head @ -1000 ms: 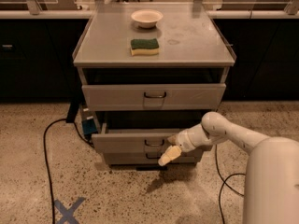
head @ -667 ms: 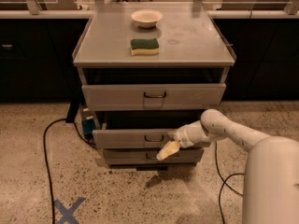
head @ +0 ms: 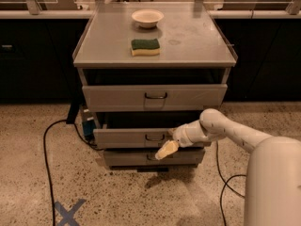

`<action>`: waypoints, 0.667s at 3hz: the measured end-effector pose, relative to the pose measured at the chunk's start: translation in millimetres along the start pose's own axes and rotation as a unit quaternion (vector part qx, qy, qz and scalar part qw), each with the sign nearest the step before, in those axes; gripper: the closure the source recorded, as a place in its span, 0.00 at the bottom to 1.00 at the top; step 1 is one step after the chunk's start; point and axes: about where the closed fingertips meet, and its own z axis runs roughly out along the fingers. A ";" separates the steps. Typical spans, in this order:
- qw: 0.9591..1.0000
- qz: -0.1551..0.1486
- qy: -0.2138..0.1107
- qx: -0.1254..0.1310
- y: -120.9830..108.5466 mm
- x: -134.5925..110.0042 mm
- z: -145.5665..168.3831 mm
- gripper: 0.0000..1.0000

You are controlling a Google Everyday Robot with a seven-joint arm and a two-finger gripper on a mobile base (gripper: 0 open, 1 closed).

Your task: Close middle drawer

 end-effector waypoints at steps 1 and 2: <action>0.999 0.003 0.004 -0.039 18.9 5.9 29.3 0.00; 0.999 0.006 0.006 -0.043 19.4 6.4 32.5 0.00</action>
Offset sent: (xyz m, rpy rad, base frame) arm 0.0057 0.0184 -0.0482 0.0122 0.0790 0.0305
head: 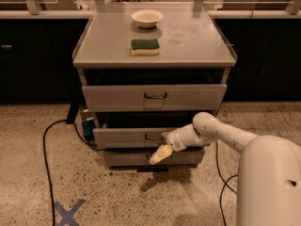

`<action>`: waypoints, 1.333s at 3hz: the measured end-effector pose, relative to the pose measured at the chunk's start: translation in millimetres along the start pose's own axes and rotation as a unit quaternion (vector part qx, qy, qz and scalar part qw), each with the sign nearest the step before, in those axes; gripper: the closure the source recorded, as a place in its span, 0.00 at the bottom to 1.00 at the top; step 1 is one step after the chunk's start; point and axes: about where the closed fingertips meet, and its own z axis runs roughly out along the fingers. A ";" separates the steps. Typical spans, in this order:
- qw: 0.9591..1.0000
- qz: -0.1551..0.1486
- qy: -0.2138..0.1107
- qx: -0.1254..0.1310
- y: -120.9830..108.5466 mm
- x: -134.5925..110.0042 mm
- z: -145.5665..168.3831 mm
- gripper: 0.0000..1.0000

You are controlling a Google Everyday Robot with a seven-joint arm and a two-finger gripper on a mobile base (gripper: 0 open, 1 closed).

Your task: Close middle drawer

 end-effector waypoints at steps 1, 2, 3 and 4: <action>1.000 0.007 -0.002 0.019 -14.5 2.1 -8.8 0.00; 0.999 0.019 -0.015 0.039 -35.0 4.9 -15.4 0.00; 0.996 0.029 -0.022 0.081 -76.3 7.3 -39.2 0.00; 0.996 0.029 -0.022 0.081 -76.3 7.3 -39.1 0.00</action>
Offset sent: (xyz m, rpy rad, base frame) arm 0.0553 -0.0522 -0.0078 -0.0004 -0.0463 -0.1767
